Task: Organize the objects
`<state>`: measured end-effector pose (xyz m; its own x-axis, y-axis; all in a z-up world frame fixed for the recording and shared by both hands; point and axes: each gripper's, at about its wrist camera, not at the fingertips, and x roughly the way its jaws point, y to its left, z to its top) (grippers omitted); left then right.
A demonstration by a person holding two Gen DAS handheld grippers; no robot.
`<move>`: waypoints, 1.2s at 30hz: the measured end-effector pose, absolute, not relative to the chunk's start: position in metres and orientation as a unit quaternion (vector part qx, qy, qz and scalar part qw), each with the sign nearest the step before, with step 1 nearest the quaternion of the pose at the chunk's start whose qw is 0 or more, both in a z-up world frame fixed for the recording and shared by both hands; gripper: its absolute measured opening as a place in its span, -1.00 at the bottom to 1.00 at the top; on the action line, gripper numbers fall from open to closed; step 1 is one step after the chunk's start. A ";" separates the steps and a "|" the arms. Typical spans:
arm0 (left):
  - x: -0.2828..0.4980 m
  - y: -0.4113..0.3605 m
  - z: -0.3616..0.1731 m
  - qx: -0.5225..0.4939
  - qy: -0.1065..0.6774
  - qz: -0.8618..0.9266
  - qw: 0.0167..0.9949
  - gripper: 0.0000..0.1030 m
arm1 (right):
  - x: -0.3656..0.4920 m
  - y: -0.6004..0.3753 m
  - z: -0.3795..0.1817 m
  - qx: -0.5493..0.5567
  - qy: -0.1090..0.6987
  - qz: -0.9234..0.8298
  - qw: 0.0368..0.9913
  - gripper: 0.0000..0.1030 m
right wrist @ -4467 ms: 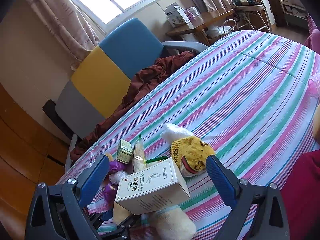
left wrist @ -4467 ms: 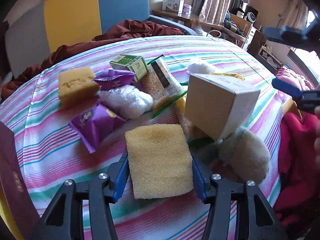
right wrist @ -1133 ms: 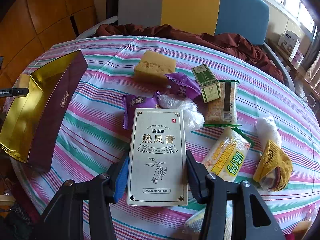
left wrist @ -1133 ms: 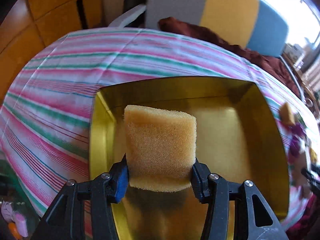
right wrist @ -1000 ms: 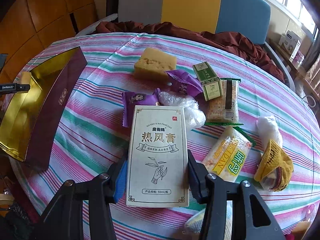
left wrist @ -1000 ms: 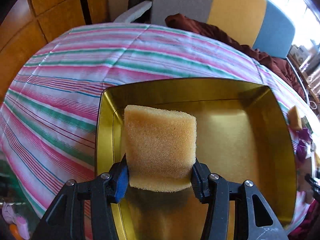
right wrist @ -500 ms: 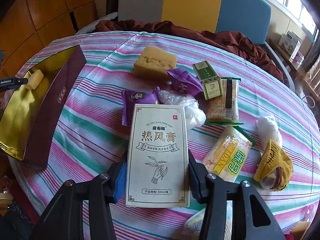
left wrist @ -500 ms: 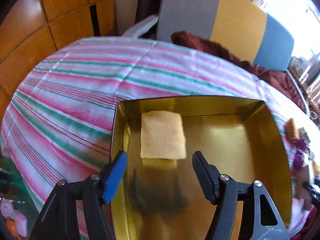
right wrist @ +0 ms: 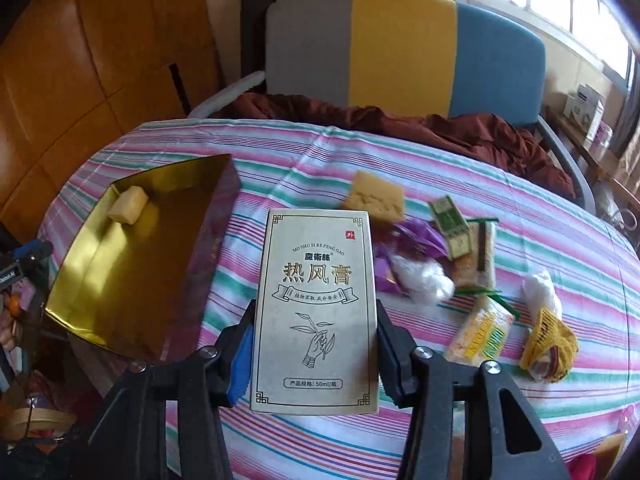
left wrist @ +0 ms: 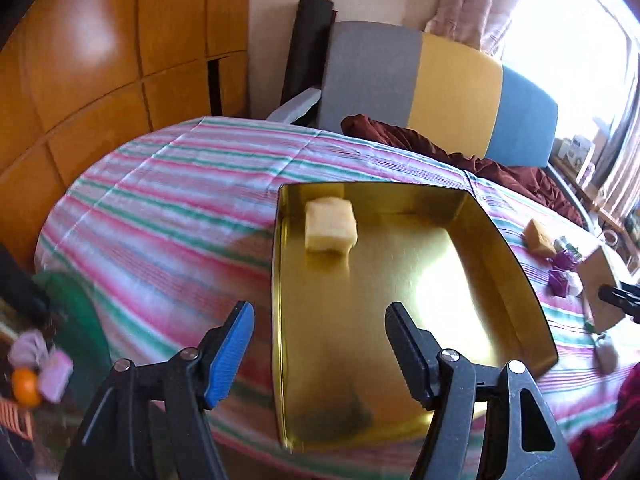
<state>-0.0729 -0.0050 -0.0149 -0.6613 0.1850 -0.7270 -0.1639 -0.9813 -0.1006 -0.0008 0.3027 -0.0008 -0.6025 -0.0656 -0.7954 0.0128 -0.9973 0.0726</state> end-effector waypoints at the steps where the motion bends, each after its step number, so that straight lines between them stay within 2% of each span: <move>1: -0.067 -0.008 -0.015 -0.399 -0.017 0.912 0.094 0.34 | -0.004 0.288 0.004 0.442 -0.024 -0.896 0.038 0.00; 10: -0.037 -0.033 -0.015 -0.391 -0.040 0.916 0.077 0.34 | -0.062 0.157 0.002 0.482 -0.020 -0.862 0.158 0.00; 17: -0.032 -0.057 -0.019 -0.393 -0.065 0.915 0.066 0.38 | -0.119 0.080 -0.038 0.542 -0.051 -0.823 0.162 0.00; 27: -0.039 -0.079 -0.031 -0.404 -0.098 0.908 0.040 0.38 | -0.156 0.025 -0.066 0.577 -0.088 -0.801 0.134 0.02; 30: -0.040 -0.080 -0.032 -0.406 -0.101 0.907 0.037 0.38 | -0.161 0.020 -0.073 0.583 -0.135 -0.790 0.137 0.08; 32: -0.039 -0.081 -0.031 -0.403 -0.102 0.909 0.036 0.38 | -0.163 0.021 -0.076 0.588 -0.178 -0.774 0.155 0.38; 33: -0.039 -0.081 -0.030 -0.400 -0.103 0.910 0.036 0.38 | -0.162 0.022 -0.075 0.586 -0.191 -0.771 0.161 0.45; 36: -0.039 -0.080 -0.030 -0.397 -0.098 0.912 0.033 0.39 | -0.154 0.030 -0.066 0.571 -0.195 -0.777 0.177 0.48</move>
